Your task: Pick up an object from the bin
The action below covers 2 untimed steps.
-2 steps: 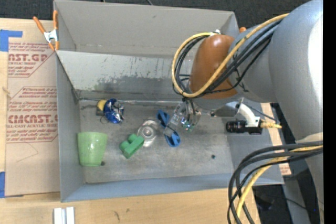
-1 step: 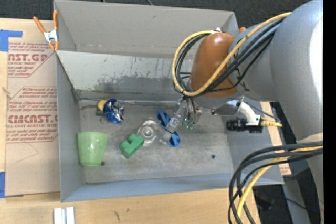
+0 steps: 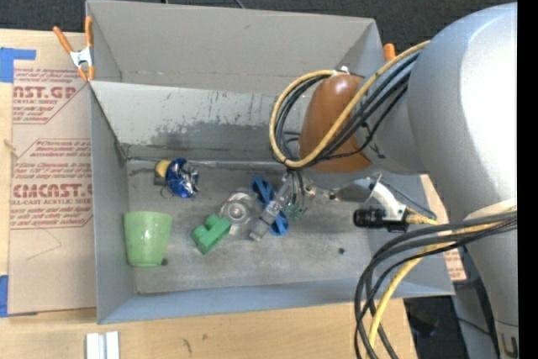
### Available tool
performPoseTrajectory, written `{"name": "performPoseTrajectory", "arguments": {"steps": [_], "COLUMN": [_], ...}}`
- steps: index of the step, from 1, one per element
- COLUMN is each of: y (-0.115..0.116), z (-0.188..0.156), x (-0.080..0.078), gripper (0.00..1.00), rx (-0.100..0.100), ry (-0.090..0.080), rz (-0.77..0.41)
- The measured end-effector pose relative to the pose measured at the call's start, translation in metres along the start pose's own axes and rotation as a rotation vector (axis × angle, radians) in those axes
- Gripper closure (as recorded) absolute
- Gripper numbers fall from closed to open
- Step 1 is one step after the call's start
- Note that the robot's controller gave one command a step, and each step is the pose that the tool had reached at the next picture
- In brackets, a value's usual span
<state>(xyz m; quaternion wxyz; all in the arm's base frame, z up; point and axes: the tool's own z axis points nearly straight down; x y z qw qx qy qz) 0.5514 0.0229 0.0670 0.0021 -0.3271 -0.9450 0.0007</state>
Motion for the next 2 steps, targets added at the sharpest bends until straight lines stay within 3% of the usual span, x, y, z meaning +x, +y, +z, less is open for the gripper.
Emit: {"name": "performPoseTrajectory", "arguments": {"steps": [1, 2], "y": [0.001, -0.018], "z": [-0.003, -0.152], "x": [-0.001, 0.003], "gripper": [1.00, 1.00], "rx": [-0.003, -0.008], "ry": [-0.003, -0.010], "rz": [-0.001, -0.041]}}
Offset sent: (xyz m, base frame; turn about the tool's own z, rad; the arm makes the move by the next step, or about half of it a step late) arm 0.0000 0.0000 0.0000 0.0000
